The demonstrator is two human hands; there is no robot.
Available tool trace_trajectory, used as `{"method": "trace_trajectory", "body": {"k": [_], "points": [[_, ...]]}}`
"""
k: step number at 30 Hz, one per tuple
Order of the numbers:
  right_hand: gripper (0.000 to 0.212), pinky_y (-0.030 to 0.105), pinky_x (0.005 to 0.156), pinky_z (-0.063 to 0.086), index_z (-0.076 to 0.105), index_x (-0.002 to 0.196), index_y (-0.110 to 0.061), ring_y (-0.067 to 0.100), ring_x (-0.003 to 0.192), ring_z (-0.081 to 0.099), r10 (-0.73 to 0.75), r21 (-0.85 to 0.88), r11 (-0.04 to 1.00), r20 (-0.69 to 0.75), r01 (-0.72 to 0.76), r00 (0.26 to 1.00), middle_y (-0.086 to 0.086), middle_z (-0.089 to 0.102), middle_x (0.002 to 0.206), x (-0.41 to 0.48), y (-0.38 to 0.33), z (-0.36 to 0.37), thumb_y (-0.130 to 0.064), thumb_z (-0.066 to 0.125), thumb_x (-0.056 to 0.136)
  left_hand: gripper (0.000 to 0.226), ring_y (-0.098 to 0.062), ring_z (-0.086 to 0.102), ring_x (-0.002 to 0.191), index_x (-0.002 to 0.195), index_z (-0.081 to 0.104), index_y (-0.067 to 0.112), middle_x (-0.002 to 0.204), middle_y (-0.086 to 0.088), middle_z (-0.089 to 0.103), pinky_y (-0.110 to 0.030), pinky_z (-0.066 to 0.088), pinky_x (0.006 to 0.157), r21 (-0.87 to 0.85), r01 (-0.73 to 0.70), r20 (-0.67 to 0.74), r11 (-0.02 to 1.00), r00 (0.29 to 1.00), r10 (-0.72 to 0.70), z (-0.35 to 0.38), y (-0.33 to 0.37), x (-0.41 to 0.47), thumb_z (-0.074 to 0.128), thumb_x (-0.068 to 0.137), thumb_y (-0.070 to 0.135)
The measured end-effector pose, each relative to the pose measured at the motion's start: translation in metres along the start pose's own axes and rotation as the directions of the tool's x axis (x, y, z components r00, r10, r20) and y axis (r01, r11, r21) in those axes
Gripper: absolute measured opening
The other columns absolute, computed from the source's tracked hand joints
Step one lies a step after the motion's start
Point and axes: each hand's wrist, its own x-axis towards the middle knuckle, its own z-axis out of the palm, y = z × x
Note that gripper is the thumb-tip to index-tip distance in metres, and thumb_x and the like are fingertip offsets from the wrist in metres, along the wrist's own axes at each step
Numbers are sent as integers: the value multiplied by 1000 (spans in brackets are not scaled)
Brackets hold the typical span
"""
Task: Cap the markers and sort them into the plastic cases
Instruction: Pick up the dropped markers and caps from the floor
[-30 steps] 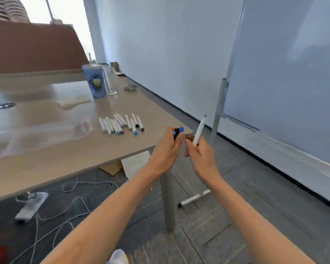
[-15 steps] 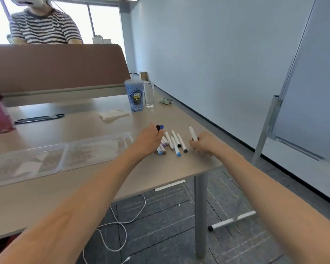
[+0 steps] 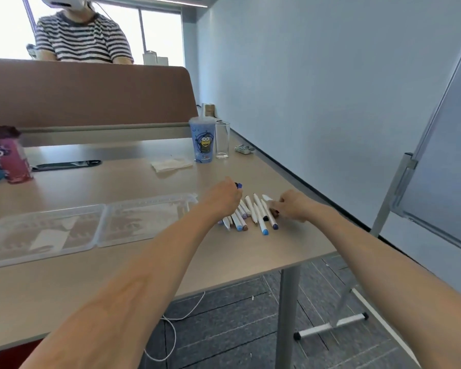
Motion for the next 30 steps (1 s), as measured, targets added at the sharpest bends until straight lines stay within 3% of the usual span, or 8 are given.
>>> {"method": "trace_trajectory", "body": {"k": [4, 7, 11, 14, 20, 23, 25, 30], "points": [[37, 32, 72, 41, 43, 71, -19, 24, 82, 50, -21, 1, 1000, 4, 21, 1000, 7, 53, 92, -3, 1, -7, -41, 36, 101, 40, -33, 58, 104, 117, 52, -2, 68, 4, 32, -32, 38, 75, 18, 16, -7, 1000, 1000, -16, 1, -8, 2, 33, 102, 31], [26, 30, 62, 40, 46, 74, -18, 19, 68, 48, 0, -12, 1000, 39, 1, 999, 8, 55, 89, -1, 3, -8, -27, 39, 98, 41, -33, 57, 106, 117, 53, -2, 68, 5, 31, -31, 37, 75, 29, 27, -1, 999, 1000, -27, 2, -12, 5, 32, 103, 30], [28, 30, 66, 43, 57, 78, -15, 19, 70, 52, -9, -42, 999, 31, 10, 999, 6, 59, 83, 3, 3, -4, -35, 48, 95, 40, -32, 58, 104, 114, 55, -2, 68, 3, 34, -31, 37, 74, 53, 41, -2, 998, 999, -41, 2, -13, 6, 34, 102, 30], [37, 28, 64, 41, 59, 66, -17, 18, 67, 53, 7, -26, 1000, 16, -6, 1000, 1, 57, 73, 6, 3, -2, -43, 53, 92, 40, -33, 58, 103, 114, 54, -1, 80, -5, 47, -33, 38, 75, 65, 41, -6, 997, 999, -41, 3, -12, 4, 35, 101, 31], [38, 30, 60, 36, 50, 69, -12, 24, 74, 53, -65, 53, 996, -198, 77, 978, 5, 52, 72, 18, -4, -2, -33, 41, 99, 38, -32, 57, 105, 115, 54, -1, 98, -12, 52, -32, 37, 74, 77, 53, 11, 996, 998, -54, 1, -12, 10, 34, 102, 29], [34, 31, 67, 37, 59, 91, -7, 22, 81, 53, -152, 99, 981, -163, 169, 975, 8, 58, 86, 34, -21, -6, -31, 38, 101, 32, -31, 57, 99, 112, 52, 1, 110, -16, 56, -32, 37, 72, 67, 71, 36, 995, 997, -73, -5, -16, 26, 35, 103, 26], [26, 31, 74, 38, 54, 103, -11, 19, 88, 53, -215, 100, 970, -84, 222, 973, 4, 56, 95, 46, -36, -6, -33, 39, 102, 31, -30, 55, 91, 110, 51, 3, 111, -16, 58, -32, 37, 71, 83, 80, 40, 993, 996, -84, -8, -20, 42, 36, 102, 29], [21, 31, 78, 37, 47, 118, -11, 24, 96, 52, -293, 20, 956, -13, 293, 956, 10, 56, 114, 88, -59, 7, -20, 40, 100, 38, -31, 55, 108, 121, 46, 4, 119, -15, 58, -33, 34, 78, 197, 84, 77, 977, 992, -100, -5, -35, 83, 35, 102, 35]]}}
